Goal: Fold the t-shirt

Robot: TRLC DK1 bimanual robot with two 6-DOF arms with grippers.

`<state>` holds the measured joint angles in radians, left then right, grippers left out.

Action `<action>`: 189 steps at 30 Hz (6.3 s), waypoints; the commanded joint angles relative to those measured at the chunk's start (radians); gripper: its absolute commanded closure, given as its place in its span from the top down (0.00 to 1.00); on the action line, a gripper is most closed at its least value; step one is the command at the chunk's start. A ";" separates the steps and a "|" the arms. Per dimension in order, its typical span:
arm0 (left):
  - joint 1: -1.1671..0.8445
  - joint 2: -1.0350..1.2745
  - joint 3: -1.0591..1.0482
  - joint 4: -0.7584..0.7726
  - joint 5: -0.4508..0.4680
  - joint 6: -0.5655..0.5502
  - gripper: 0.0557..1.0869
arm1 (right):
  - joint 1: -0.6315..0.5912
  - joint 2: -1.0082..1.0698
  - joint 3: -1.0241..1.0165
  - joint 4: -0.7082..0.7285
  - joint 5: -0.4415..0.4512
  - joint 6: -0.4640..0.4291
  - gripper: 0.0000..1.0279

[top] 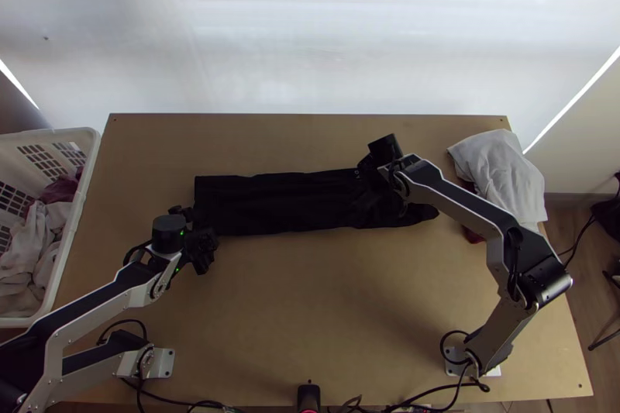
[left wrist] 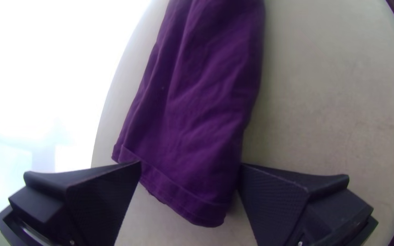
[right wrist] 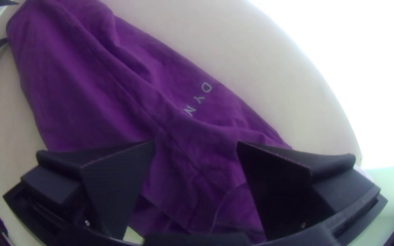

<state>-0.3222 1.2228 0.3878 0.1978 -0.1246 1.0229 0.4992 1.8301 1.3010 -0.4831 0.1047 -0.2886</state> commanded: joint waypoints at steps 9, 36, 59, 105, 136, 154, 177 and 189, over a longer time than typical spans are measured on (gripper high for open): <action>0.040 0.103 0.039 0.057 0.000 0.032 0.86 | -0.036 0.061 0.015 0.011 -0.017 0.000 0.81; 0.014 0.080 0.108 0.072 0.010 0.034 0.08 | -0.051 0.038 -0.078 0.020 -0.137 -0.009 0.03; -0.362 0.262 0.333 0.109 -0.010 0.175 0.08 | -0.036 0.014 -0.097 0.023 -0.180 0.000 0.03; -0.612 0.593 0.812 0.094 -0.050 0.171 0.05 | -0.214 -0.287 -0.052 -0.163 -0.290 0.019 0.03; -0.681 0.670 0.941 0.130 -0.066 0.126 0.05 | -0.140 -0.071 -0.192 0.063 -0.318 0.106 0.59; -0.681 0.667 0.938 0.164 -0.073 0.121 0.05 | -0.197 -0.282 -0.195 -0.048 -0.316 0.114 0.95; -0.727 0.914 1.235 0.186 -0.072 0.103 0.05 | -0.421 -0.422 -0.226 -0.157 -0.321 0.055 0.95; -0.744 1.044 1.382 0.173 -0.060 0.028 0.05 | -0.522 -0.442 -0.233 -0.172 -0.333 0.043 0.95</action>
<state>-1.0565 2.1979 1.6920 0.3809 -0.1917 1.0889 0.0204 1.4033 1.0756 -0.6437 -0.2249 -0.2401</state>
